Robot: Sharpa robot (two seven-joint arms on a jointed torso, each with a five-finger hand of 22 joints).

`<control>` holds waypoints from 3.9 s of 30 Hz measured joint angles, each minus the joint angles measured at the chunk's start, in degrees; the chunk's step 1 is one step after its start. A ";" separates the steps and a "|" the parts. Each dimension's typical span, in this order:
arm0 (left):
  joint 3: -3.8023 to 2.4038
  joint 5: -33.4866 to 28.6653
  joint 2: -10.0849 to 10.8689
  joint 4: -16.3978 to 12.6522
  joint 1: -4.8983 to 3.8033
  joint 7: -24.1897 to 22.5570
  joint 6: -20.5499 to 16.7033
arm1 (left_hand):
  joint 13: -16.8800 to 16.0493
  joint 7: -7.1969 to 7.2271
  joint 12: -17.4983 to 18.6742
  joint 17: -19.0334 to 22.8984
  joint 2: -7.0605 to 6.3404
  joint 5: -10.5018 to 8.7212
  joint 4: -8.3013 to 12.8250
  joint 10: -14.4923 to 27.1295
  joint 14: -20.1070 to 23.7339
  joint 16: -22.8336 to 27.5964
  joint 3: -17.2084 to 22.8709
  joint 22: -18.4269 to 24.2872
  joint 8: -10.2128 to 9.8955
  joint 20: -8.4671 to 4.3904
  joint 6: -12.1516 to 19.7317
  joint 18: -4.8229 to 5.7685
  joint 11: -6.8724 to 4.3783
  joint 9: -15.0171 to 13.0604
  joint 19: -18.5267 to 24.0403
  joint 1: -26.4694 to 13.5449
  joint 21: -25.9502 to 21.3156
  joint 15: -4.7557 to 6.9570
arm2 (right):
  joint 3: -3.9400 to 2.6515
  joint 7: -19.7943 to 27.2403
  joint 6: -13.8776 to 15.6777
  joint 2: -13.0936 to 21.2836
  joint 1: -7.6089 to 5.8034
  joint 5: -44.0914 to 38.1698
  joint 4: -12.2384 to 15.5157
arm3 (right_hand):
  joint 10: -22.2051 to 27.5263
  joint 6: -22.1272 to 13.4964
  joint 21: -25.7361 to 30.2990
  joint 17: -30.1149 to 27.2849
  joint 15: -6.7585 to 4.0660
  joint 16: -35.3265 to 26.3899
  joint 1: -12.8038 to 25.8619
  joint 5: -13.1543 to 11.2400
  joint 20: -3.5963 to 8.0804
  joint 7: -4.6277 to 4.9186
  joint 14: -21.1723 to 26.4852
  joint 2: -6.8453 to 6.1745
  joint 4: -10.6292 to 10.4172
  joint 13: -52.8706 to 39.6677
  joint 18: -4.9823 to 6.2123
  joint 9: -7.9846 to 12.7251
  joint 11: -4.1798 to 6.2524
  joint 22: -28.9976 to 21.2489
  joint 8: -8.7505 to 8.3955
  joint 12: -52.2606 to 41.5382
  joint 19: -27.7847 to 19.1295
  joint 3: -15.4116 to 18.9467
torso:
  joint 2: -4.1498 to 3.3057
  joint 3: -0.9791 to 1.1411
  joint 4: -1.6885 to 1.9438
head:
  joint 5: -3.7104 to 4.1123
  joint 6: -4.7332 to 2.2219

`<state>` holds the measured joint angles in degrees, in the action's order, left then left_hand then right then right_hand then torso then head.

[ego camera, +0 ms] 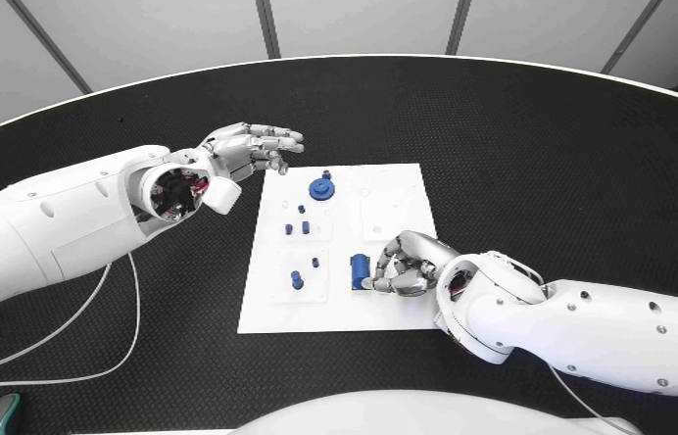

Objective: Assemble the parts on the task board

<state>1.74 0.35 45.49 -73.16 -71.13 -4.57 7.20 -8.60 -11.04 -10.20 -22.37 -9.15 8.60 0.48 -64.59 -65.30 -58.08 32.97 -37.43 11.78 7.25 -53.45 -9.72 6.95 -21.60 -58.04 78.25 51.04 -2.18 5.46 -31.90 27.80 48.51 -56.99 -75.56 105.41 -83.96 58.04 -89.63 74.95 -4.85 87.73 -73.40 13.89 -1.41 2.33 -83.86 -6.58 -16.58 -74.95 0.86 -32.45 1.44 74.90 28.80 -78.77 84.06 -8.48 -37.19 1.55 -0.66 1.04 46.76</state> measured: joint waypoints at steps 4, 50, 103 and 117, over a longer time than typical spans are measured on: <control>0.00 0.00 0.06 0.01 0.00 0.02 0.00 | 0.00 0.00 0.00 0.00 0.00 0.00 0.00 0.00 0.00 0.00 0.00 0.00 0.00 0.00 0.00 0.00 0.00 0.00 0.00 0.00 0.00 0.00 | 0.00 -0.06 0.22 0.15 0.00 0.00 0.01 | -0.09 0.00 0.00 0.00 0.00 0.00 -0.17 0.61 0.10 0.00 0.00 -0.02 -0.01 0.00 0.00 0.00 0.09 0.00 0.00 -0.22 0.10 -0.50 | -0.03 0.02 -0.07 | -0.08 0.03; 0.01 0.00 0.86 -0.10 0.01 -0.38 -0.54 | 0.00 0.00 0.00 0.08 0.00 0.00 0.00 0.21 0.00 0.00 0.00 0.07 0.00 0.00 0.00 0.00 -0.21 0.00 0.00 0.00 -0.23 0.00 | 0.10 7.12 5.64 15.90 0.00 -5.36 6.04 | 0.03 -2.58 0.00 -0.03 0.75 0.00 -3.65 3.53 -0.24 2.16 -0.29 -0.55 0.14 0.03 0.00 3.34 -1.25 0.00 -5.95 0.95 -0.03 -3.98 | 0.14 0.27 -0.81 | 0.86 -0.47; 0.01 0.00 1.24 -0.41 0.02 -0.19 -0.47 | 0.00 0.00 -0.27 0.12 0.00 0.00 0.00 0.21 0.00 0.00 0.00 0.10 0.00 0.00 0.00 0.00 -0.20 0.00 0.00 0.00 -0.23 0.00 | 0.63 -1.24 -4.95 8.36 0.13 -12.79 -1.62 | 0.18 0.00 0.00 0.00 0.96 0.00 -4.44 1.75 -0.64 1.62 -0.08 -4.49 1.48 0.01 -0.01 1.16 -1.09 0.00 -5.81 2.61 -0.03 -3.41 | 0.13 0.20 -0.87 | 1.08 -0.24; 0.01 0.00 1.45 -0.59 0.01 -0.16 -0.62 | 0.00 0.00 -0.27 0.12 0.00 0.00 0.00 0.20 0.00 0.00 0.00 0.09 0.00 0.00 0.00 0.00 -0.20 0.00 0.00 0.00 -0.23 0.00 | 0.67 -1.87 -6.46 8.06 0.14 -15.61 -0.55 | 0.45 0.71 0.00 -0.01 0.96 0.00 -10.42 8.41 -0.64 1.56 -0.08 -4.89 -0.35 0.01 -0.01 -0.21 -0.83 0.00 -5.73 2.61 -0.03 -10.23 | 0.14 0.20 -0.83 | 0.92 -0.09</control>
<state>1.75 0.35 46.95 -73.75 -71.11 -4.72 6.58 -8.60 -11.04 -10.47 -22.26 -9.15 8.60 0.48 -64.39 -65.30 -58.08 32.97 -37.34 11.78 7.25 -53.45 -9.72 6.75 -21.60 -58.04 78.25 50.82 -2.18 6.13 -33.77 21.34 56.57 -56.85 -91.17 104.85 -83.52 58.75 -89.63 74.94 -3.89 87.73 -83.83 22.30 -2.05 3.90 -83.94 -11.47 -16.93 -74.93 0.86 -32.65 0.61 74.90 23.06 -76.16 84.03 -18.71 -37.06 1.75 -1.49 1.96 46.67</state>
